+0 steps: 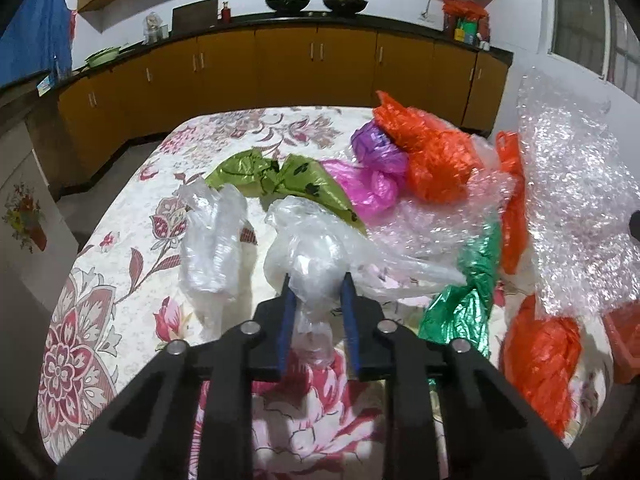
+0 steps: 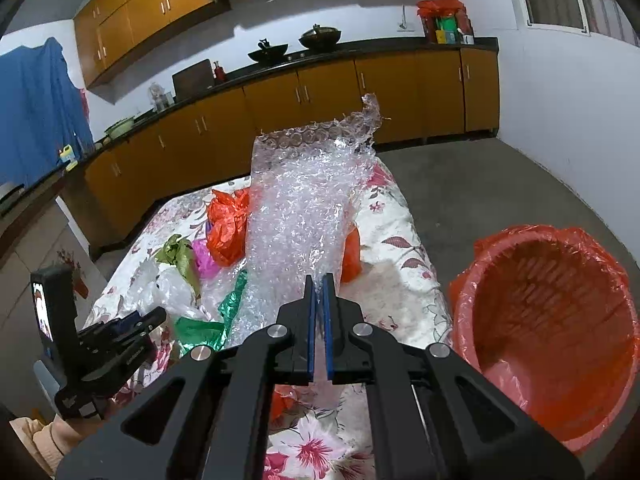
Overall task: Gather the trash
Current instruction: 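Grasp a clear plastic bag with the left gripper while the right lifts the bubble wrap, then carry both held items over the red basket and open both grippers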
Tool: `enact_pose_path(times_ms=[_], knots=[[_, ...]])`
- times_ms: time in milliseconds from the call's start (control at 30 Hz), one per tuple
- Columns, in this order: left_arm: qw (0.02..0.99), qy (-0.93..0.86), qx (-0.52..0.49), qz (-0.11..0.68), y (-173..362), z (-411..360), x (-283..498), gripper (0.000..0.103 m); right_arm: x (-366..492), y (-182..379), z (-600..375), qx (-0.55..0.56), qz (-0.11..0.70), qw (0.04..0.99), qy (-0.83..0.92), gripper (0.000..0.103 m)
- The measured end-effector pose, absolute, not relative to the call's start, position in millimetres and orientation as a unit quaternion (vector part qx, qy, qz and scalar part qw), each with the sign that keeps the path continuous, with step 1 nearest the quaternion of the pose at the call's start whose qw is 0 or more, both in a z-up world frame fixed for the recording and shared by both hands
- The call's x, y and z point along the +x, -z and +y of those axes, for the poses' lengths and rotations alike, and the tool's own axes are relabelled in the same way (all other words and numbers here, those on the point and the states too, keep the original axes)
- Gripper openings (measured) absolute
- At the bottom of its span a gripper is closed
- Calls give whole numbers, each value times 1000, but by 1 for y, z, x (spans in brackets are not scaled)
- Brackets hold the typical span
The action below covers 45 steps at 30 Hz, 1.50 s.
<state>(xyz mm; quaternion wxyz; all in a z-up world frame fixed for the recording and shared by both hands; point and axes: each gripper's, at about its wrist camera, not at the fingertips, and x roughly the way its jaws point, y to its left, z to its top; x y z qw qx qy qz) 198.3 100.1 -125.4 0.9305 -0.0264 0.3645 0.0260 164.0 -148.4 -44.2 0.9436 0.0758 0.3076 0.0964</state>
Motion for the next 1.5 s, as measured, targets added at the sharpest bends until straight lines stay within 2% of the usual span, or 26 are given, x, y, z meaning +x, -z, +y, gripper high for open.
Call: enact_pose_path(times_ms=[667,1067,1500], knots=[[961,33,-40,272,45,87,151,18,136,16,-190,94,258,960,-61,4],[953,150,-39,259,20,-6,152,18,106,26,-270,117,252,960,44,4],[923,257,-13,287,43,-121,164,18,85,48,-349,143,263,945,131,4]])
